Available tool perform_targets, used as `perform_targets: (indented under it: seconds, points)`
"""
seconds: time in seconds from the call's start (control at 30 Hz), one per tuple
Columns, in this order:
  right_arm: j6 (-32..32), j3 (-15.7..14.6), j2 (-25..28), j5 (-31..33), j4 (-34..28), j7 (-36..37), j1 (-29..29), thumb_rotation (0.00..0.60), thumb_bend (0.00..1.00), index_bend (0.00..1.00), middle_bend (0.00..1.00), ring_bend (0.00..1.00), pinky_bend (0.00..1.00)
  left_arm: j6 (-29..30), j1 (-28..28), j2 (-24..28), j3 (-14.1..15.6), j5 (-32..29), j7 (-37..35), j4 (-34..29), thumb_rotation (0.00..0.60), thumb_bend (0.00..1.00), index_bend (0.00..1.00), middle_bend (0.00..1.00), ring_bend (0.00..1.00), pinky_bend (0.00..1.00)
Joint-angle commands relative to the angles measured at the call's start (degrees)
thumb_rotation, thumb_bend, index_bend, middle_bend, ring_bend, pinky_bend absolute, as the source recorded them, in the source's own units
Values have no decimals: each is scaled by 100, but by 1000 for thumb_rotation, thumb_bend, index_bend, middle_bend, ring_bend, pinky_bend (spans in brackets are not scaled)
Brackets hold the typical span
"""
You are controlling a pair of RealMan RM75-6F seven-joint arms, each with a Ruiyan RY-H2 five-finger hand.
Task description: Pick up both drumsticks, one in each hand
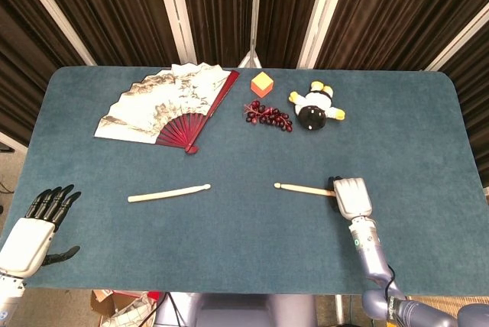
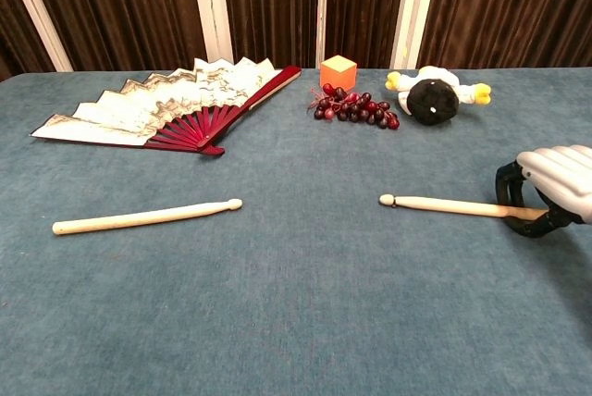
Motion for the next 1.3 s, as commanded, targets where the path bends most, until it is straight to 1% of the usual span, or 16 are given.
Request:
perform_targets:
  seconds: [0.03, 0.1, 0.23, 0.47, 0.57, 0.6, 0.67, 0.73, 0.77, 0.83, 0.97, 1.03, 1.07, 1.13, 1.23, 1.3]
  points:
    - [69, -33, 1, -93, 14, 142, -15, 600, 499, 794, 648, 781, 845, -13, -3, 0, 0, -12, 4, -4, 600, 64, 0, 0, 0, 30]
    - [111, -45, 32, -140, -25, 249, -34, 600, 509, 813, 664, 781, 845, -31, -9, -1, -1, -23, 12, -13, 600, 64, 0, 0, 0, 30]
    - [217, -52, 147, -236, -180, 417, -70, 600, 512, 817, 667, 781, 846, -51, -17, 1, -11, -44, 38, -30, 600, 64, 4, 0, 0, 30]
    - [595, -9, 619, -618, -918, 847, -122, 600, 512, 827, 672, 781, 846, -196, -99, 50, -71, -159, 106, -220, 600, 64, 21, 0, 0, 36]
    - [810, -23, 903, -840, -1310, 1065, -182, 600, 513, 827, 672, 781, 845, -372, -239, 105, -199, -289, 330, -403, 600, 65, 37, 0, 0, 90]
    - [856, -37, 986, -893, -1416, 1125, -204, 600, 513, 827, 672, 781, 845, -436, -298, 103, -265, -352, 441, -462, 600, 65, 47, 0, 5, 127]
    - [925, -54, 1096, -956, -1557, 1211, -242, 600, 513, 827, 672, 781, 845, -573, -414, 78, -394, -499, 643, -565, 600, 65, 64, 2, 54, 234]
    - [972, -72, 1205, -998, -1687, 1282, -276, 600, 512, 827, 672, 781, 846, -804, -595, 28, -579, -754, 959, -702, 600, 70, 84, 30, 178, 386]
    - [997, -69, 1244, -1016, -1734, 1307, -284, 600, 512, 827, 672, 781, 845, -940, -706, -19, -692, -915, 1135, -759, 600, 77, 94, 54, 231, 434]
    - [1017, -59, 1283, -1021, -1790, 1347, -292, 600, 513, 827, 672, 781, 845, -1135, -862, -97, -848, -1184, 1415, -831, 600, 110, 127, 131, 371, 562]
    - [1012, -54, 1367, -998, -1888, 1445, -311, 600, 513, 827, 672, 781, 846, -1646, -1330, -456, -1232, -1964, 2251, -824, 600, 196, 160, 221, 539, 729]
    - [986, -68, 1399, -977, -1892, 1471, -320, 600, 513, 827, 672, 781, 846, -1859, -1551, -699, -1370, -2361, 2616, -792, 600, 252, 223, 296, 636, 825]
    - [978, -69, 1403, -968, -1891, 1479, -321, 600, 513, 827, 672, 781, 846, -1896, -1595, -755, -1399, -2462, 2694, -791, 600, 268, 246, 321, 666, 854]
    - [949, -64, 1410, -923, -1890, 1510, -325, 600, 513, 827, 672, 781, 846, -2066, -1783, -1011, -1504, -2909, 2982, -809, 600, 301, 289, 374, 734, 919]
    - [914, -60, 1408, -875, -1877, 1532, -323, 600, 513, 827, 672, 781, 846, -2152, -2039, -1390, -1615, -3488, 3456, -775, 600, 329, 314, 402, 778, 954]
    - [898, -62, 1407, -855, -1872, 1542, -324, 600, 513, 827, 672, 781, 845, -2145, -2159, -1583, -1640, -3708, 3699, -713, 600, 352, 326, 414, 784, 958]
